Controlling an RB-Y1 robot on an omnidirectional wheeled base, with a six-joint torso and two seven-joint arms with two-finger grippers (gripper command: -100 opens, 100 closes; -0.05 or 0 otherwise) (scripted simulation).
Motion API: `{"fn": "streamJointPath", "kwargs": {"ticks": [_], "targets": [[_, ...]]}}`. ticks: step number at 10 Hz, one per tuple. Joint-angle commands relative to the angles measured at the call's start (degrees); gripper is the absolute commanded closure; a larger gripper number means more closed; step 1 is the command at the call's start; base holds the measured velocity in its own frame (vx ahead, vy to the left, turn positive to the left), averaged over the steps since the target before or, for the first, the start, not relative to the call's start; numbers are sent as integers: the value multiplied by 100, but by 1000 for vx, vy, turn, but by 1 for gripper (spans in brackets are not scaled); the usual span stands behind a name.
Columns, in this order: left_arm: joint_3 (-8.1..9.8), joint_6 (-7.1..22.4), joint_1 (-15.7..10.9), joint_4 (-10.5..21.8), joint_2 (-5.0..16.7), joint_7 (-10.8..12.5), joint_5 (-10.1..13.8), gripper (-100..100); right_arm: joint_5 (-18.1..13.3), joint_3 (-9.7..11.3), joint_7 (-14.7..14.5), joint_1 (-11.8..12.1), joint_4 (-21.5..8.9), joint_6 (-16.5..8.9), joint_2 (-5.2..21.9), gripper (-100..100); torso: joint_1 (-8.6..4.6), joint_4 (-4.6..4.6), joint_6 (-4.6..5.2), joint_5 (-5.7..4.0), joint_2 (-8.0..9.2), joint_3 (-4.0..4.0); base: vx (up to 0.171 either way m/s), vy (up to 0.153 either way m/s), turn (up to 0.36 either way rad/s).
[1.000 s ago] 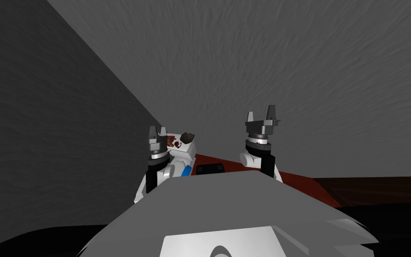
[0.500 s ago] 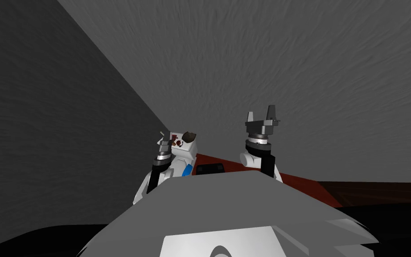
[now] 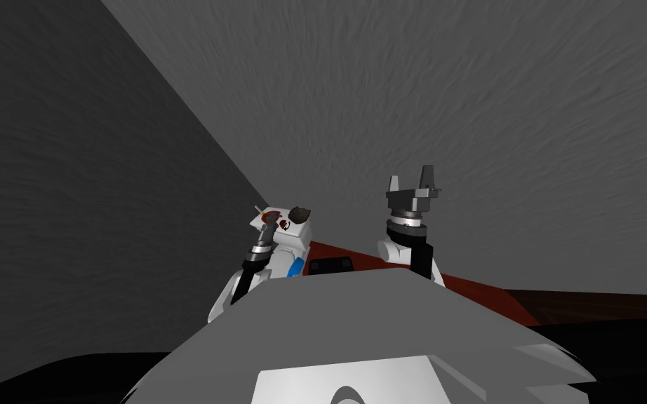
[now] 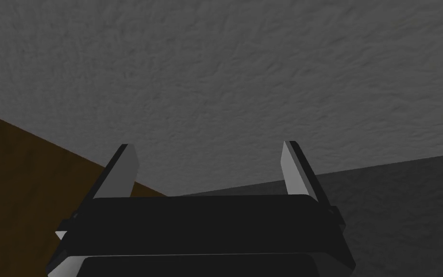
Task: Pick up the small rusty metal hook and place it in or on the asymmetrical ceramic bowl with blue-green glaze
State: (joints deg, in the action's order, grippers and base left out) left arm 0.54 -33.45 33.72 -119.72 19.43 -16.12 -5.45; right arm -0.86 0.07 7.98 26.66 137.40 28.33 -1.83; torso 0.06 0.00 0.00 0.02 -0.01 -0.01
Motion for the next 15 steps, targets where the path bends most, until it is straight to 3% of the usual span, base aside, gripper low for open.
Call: {"fn": "streamJointPath", "kwargs": {"ticks": [1, 7, 15], "targets": [[-7, 50, 29, 193, 164, -72, -114, -100, 0, 0, 0, 0, 0, 0, 0, 0, 0, 0, 0, 0, 0, 0, 5, 10, 40], [6, 342, 94, 808, 661, -303, -474, -100, 0, 0, 0, 0, 0, 0, 0, 0, -6, 0, 2, -2, -3, -2, 9, 0, -12], [41, 981, 14, 1637, 1180, -628, -992, -100, 0, 0, 0, 0, 0, 0, 0, 0, -10, 0, 2, -3, -1, -1, 8, -11, -65]]}}
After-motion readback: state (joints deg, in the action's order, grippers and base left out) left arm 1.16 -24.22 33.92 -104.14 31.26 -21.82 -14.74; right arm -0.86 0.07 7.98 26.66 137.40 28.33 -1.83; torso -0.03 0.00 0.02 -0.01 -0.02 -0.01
